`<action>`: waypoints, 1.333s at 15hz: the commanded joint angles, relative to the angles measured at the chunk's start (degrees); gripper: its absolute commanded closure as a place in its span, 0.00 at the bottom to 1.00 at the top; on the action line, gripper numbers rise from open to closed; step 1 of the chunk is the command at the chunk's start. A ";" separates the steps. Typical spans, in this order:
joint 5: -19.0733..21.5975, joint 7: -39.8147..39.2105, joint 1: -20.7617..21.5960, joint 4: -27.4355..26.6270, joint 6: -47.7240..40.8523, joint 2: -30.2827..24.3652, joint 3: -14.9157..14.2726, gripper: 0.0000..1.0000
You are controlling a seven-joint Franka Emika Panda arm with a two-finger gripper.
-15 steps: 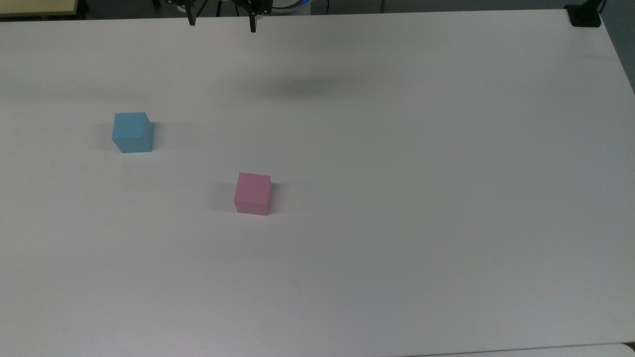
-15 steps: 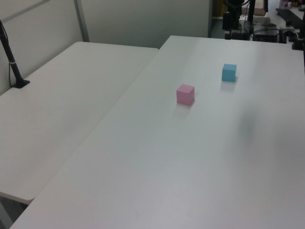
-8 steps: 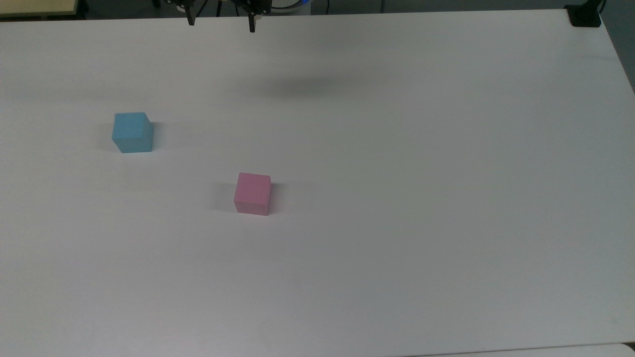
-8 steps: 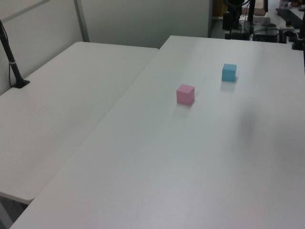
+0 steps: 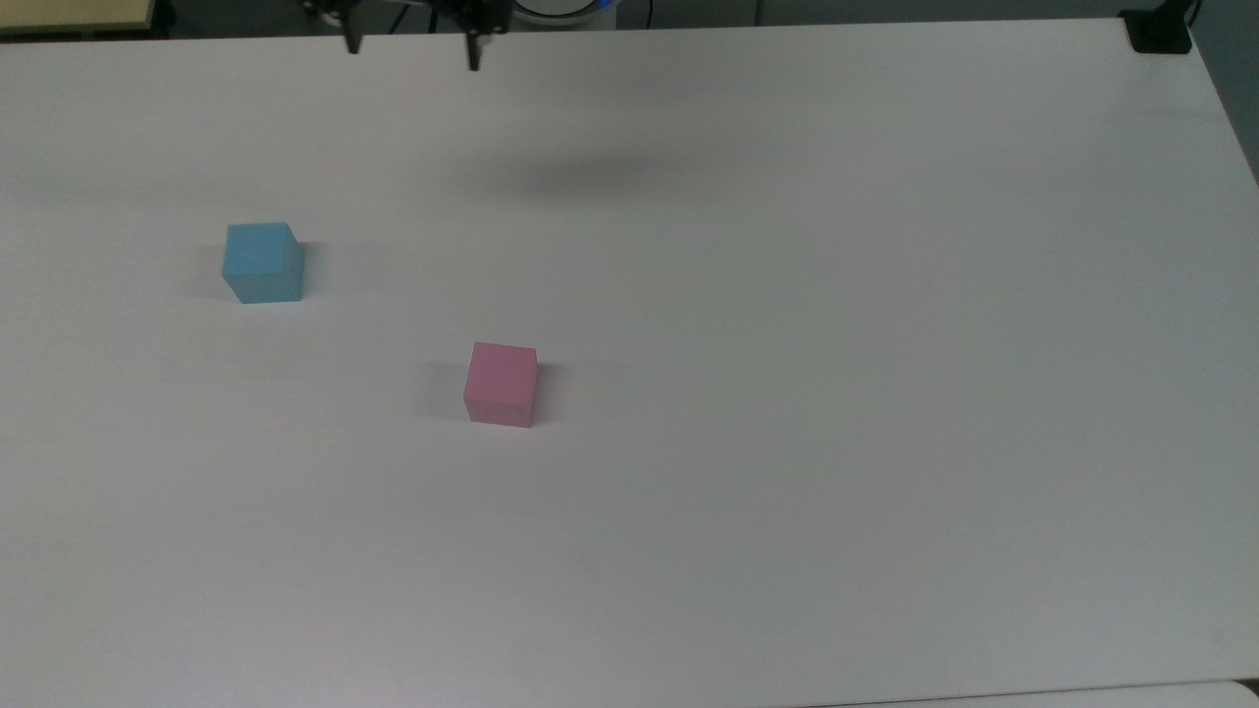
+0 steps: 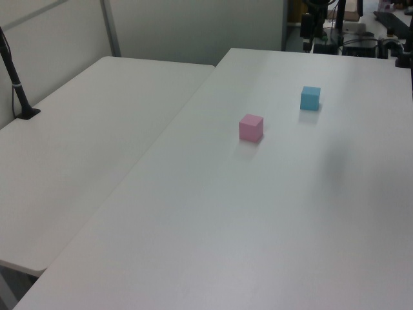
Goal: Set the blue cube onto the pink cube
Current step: 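Move the open gripper over the light-blue cube and lower it, then close the gripper on the light-blue cube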
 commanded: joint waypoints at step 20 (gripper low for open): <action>-0.86 -23.30 0.86 -12.11 35.03 24.40 -18.42 0.00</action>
